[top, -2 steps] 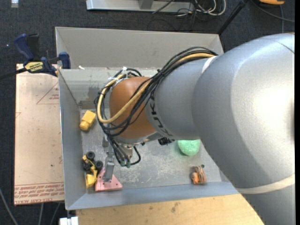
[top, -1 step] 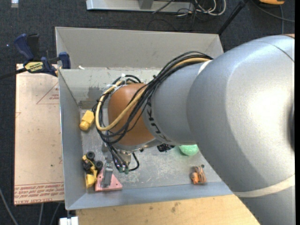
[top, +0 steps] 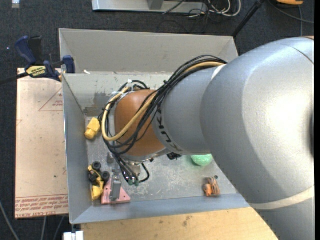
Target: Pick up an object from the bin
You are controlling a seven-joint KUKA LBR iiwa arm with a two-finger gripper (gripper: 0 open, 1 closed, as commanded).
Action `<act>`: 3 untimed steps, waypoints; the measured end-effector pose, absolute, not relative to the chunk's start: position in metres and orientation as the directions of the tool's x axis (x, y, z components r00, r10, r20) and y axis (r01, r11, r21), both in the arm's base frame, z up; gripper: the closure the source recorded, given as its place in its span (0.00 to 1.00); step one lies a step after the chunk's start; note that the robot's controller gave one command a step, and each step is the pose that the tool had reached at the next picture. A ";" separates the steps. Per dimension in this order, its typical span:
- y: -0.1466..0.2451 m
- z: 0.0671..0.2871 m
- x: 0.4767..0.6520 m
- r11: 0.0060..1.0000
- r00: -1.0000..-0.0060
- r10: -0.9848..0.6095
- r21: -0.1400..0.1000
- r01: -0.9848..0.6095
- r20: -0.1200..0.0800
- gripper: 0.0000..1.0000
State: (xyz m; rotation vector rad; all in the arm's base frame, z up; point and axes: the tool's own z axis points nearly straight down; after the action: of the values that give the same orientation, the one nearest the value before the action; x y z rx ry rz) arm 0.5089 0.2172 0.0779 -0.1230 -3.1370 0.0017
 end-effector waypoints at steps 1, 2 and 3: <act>0.231 0.073 0.509 0.988 -0.988 -0.153 0.001 -0.153 -0.002 0.00; 0.235 0.072 0.514 0.950 -0.950 -0.311 0.002 -0.311 -0.006 1.00; 0.235 0.070 0.513 0.950 -0.950 -0.311 0.002 -0.311 -0.001 0.00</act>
Offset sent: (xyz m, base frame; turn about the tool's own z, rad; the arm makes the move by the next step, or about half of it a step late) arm 0.0033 0.0173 -0.0079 -0.3972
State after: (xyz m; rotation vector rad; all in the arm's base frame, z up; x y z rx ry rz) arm 0.5127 0.2351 0.0703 0.4955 -3.1034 -0.0029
